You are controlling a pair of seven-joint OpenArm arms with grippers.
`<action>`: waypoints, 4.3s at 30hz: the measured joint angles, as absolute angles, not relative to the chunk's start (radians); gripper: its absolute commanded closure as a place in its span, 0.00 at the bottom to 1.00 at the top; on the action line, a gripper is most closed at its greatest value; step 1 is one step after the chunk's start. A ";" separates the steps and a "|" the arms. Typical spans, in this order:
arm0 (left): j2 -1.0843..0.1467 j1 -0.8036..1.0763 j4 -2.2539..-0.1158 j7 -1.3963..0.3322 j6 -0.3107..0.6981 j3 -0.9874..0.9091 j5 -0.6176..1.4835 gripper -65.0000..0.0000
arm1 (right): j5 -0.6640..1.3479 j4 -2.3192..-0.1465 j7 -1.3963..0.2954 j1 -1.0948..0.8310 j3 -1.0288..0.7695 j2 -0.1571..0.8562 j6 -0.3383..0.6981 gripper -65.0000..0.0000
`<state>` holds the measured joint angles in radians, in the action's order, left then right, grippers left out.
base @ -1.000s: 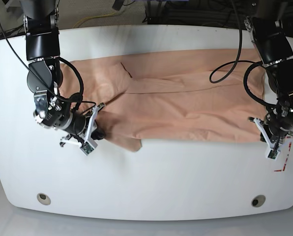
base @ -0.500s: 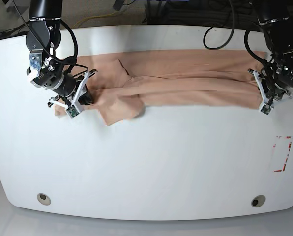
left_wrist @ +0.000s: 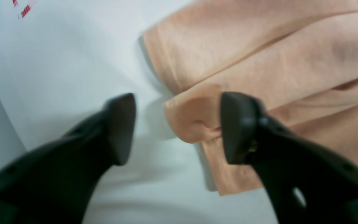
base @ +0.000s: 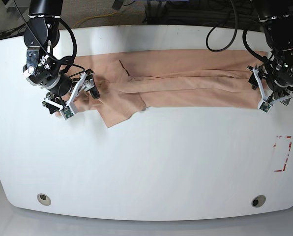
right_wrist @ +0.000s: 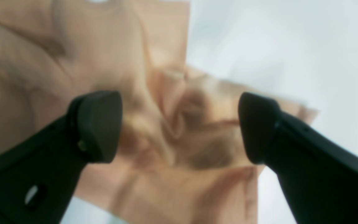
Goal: Fold the T-shirt properly
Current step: 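Fold the hem with both grippers up over toward the collar edge, then lay the folded hem down and release it with both grippers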
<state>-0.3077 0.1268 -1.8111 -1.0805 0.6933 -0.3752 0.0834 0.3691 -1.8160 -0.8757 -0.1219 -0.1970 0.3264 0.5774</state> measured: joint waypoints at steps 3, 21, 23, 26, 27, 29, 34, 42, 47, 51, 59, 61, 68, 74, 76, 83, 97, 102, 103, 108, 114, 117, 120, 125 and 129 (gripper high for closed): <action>-0.307 0.118 -1.811 -1.082 0.694 -0.375 0.083 0.41 | 0.369 -1.818 -0.880 -0.075 -0.196 0.307 0.581 0.14; -0.306 0.103 -1.808 -1.079 0.694 -0.373 0.084 0.41 | 0.358 -1.271 -0.857 0.257 -0.066 0.274 0.578 0.14; -0.306 0.105 -1.807 -1.081 0.694 -0.373 0.083 0.41 | 0.364 -1.235 -0.827 0.260 -0.064 0.265 0.580 0.14; -0.306 0.106 -1.807 -1.081 0.694 -0.373 0.083 0.41 | 0.362 -1.195 -0.816 0.262 -0.064 0.259 0.580 0.22; -0.306 0.105 -1.807 -1.081 0.695 -0.373 0.083 0.41 | 0.366 -1.187 -0.805 0.263 -0.065 0.255 0.580 0.25; -0.306 0.105 -1.807 -1.081 0.694 -0.373 0.083 0.41 | 0.362 -1.179 -0.797 0.267 -0.067 0.243 0.578 0.32; -0.307 0.106 -1.807 -1.081 0.695 -0.373 0.083 0.41 | 0.374 -1.148 -0.777 0.271 -0.064 0.211 0.582 0.38; -0.307 0.106 -1.804 -1.080 0.694 -0.373 0.083 0.41 | 0.374 -1.145 -0.770 0.270 -0.065 0.173 0.580 0.57; -0.306 0.102 -1.728 -1.075 0.693 -0.372 0.084 0.41 | 0.370 -1.138 -0.756 0.265 -0.065 0.170 0.577 1.00; -0.306 0.105 -1.670 -1.077 0.693 -0.372 0.083 0.41 | 0.366 -1.139 -0.757 0.265 -0.064 0.177 0.577 1.00; -0.306 0.101 -1.649 -1.073 0.693 -0.372 0.083 0.41 | 0.363 -1.365 -0.855 0.194 -0.073 0.216 0.577 1.00; -0.305 0.101 -1.647 -1.073 0.693 -0.371 0.083 0.41 | 0.362 -1.464 -0.889 0.167 -0.073 0.221 0.577 1.00; -0.305 0.102 -1.645 -1.074 0.693 -0.371 0.083 0.41 | 0.369 -1.763 -0.992 0.030 -0.159 0.236 0.585 1.00; -0.307 0.104 -1.644 -1.070 0.693 -0.371 0.084 0.41 | 0.371 -1.902 -1.034 -0.058 -0.240 0.241 0.584 1.00; -0.308 0.105 -1.644 -1.070 0.693 -0.371 0.083 0.41 | 0.381 -1.911 -1.034 -0.083 -0.260 0.244 0.585 1.00; -0.309 0.103 -1.601 -1.061 0.693 -0.371 0.088 0.41 | 0.369 -1.869 -1.048 -0.113 -0.348 0.246 0.585 1.00; -0.310 0.102 -1.597 -1.058 0.694 -0.371 0.102 0.41 | 0.369 -1.803 -1.036 -0.162 -0.395 0.302 0.584 0.57; -0.308 0.099 -1.598 -1.059 0.694 -0.371 0.097 0.41 | 0.370 -1.863 -1.052 -0.206 -0.447 0.296 0.581 0.20; -0.308 0.099 -1.598 -1.061 0.694 -0.371 0.099 0.41 | 0.367 -1.892 -1.052 -0.215 -0.461 0.290 0.580 0.17; -0.293 0.072 -1.616 -1.072 0.697 -0.374 0.090 0.41 | 0.493 -1.976 -1.048 -0.248 -0.460 0.254 0.590 0.16; -0.267 0.061 -1.693 -1.066 0.697 -0.385 0.092 0.40 | 0.712 -1.935 -1.072 -0.252 -0.457 0.249 0.584 0.16; -0.257 0.057 -1.733 -1.069 0.697 -0.398 0.099 0.40 | 0.738 -1.864 -1.086 -0.243 -0.456 0.230 0.578 0.16; -0.252 0.046 -1.761 -1.070 0.697 -0.419 0.134 0.39 | 0.735 -1.781 -1.095 -0.231 -0.418 0.221 0.578 0.16; -0.250 0.043 -1.772 -1.073 0.697 -0.477 0.228 0.25 | 0.737 -1.683 -1.084 -0.225 -0.347 0.224 0.578 0.16; -0.248 0.054 -1.771 -1.117 0.697 -0.580 0.346 0.23 | 0.683 -1.659 -1.063 -0.206 -0.329 0.221 0.583 0.16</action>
